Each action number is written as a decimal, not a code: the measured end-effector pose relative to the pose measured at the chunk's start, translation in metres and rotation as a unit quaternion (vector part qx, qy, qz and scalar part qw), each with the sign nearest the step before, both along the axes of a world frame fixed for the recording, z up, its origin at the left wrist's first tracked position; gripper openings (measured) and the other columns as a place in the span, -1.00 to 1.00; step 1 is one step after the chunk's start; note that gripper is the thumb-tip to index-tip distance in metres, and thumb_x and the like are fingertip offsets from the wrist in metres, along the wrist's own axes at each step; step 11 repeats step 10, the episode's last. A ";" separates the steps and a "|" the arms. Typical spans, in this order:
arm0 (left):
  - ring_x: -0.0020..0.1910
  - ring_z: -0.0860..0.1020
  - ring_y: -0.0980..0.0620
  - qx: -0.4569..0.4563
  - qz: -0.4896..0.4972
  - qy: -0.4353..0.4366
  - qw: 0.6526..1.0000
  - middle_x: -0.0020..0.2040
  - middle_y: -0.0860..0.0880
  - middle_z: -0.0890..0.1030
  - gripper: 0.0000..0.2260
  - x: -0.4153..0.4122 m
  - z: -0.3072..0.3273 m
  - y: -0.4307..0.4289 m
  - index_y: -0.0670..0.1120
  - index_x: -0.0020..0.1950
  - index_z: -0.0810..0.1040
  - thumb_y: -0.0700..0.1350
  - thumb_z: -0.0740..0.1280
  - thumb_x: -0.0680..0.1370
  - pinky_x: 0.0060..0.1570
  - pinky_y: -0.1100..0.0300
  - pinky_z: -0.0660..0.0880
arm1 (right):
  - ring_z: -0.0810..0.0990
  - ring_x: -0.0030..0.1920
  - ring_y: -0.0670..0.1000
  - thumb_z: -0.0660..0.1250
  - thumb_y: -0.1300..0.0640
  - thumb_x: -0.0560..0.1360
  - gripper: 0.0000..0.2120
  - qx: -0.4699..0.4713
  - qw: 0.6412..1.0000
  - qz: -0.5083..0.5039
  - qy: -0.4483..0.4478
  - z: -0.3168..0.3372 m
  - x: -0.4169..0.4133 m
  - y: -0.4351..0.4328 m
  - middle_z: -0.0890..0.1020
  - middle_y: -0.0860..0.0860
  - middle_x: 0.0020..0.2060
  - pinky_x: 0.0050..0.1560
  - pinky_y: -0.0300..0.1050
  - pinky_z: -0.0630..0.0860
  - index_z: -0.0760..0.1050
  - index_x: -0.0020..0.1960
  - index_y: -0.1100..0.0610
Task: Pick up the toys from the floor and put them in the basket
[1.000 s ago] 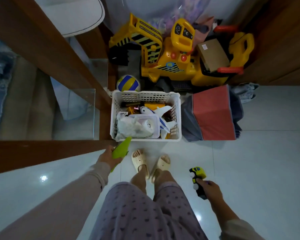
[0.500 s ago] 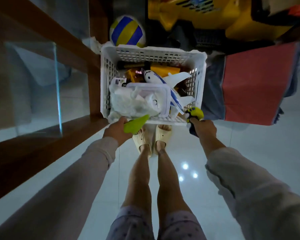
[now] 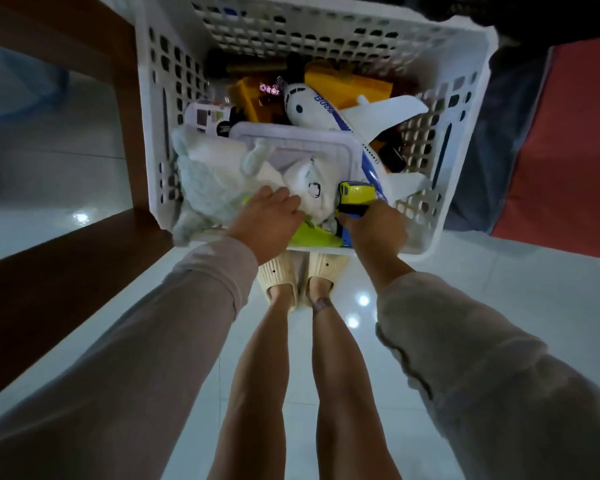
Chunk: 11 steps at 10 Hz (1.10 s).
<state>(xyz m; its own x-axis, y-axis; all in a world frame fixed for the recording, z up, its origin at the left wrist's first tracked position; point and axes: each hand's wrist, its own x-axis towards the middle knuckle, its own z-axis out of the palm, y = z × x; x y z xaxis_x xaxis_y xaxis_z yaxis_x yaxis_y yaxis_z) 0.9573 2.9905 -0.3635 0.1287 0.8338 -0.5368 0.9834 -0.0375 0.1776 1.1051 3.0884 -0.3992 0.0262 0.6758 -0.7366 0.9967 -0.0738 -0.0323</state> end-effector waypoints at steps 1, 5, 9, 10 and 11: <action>-0.38 0.63 -0.04 -0.029 0.021 -0.017 0.999 -0.36 -0.02 0.63 -0.79 0.014 -0.003 -0.004 -0.07 -0.34 0.65 -0.13 0.51 0.06 -0.46 0.23 0.54 | 0.64 0.01 0.19 0.42 -0.17 0.35 -0.53 0.028 0.998 0.059 -0.017 -0.004 0.000 -0.001 0.67 0.13 -0.04 -0.22 -0.11 0.33 0.52 0.06 0.17; -0.66 0.51 0.12 -0.100 0.095 0.068 0.988 -0.49 0.02 0.56 -0.76 0.037 -0.007 0.002 0.00 -0.43 0.59 -0.11 0.54 -0.04 -0.67 0.34 0.38 | 0.55 0.16 0.22 0.25 -0.03 0.51 -0.61 -0.009 0.998 0.056 -0.011 -0.005 0.011 0.011 0.60 0.17 0.13 -0.10 -0.06 0.33 0.42 0.23 0.18; 0.29 0.47 -0.25 -0.220 0.111 -0.036 0.969 0.49 -0.20 0.21 -0.59 0.031 0.010 -0.005 -0.24 0.42 0.28 -0.26 0.18 0.56 0.21 -0.11 0.47 | 0.65 -0.16 0.12 0.26 0.25 0.49 -0.81 -0.081 0.937 -0.290 0.178 0.055 0.041 0.015 0.65 0.21 0.00 -0.09 -0.05 0.56 0.52 0.09 0.22; 0.47 0.28 -0.15 -0.257 0.197 -0.084 0.942 0.59 -0.08 0.02 -0.48 0.025 0.037 -0.026 -0.10 0.52 0.16 -0.25 0.13 0.56 0.36 -0.09 0.36 | 0.60 -0.45 -0.11 0.33 0.30 0.42 -0.83 0.022 0.883 -0.355 0.307 0.111 0.052 0.037 0.68 -0.01 -0.37 -0.41 -0.22 0.47 0.59 -0.21 0.06; 0.47 0.28 -0.15 -0.257 0.197 -0.084 0.942 0.59 -0.08 0.02 -0.48 0.025 0.037 -0.026 -0.10 0.52 0.16 -0.25 0.13 0.56 0.36 -0.09 0.36 | 0.60 -0.45 -0.11 0.33 0.30 0.42 -0.83 0.022 0.883 -0.355 0.307 0.111 0.052 0.037 0.68 -0.01 -0.37 -0.41 -0.22 0.47 0.59 -0.21 0.06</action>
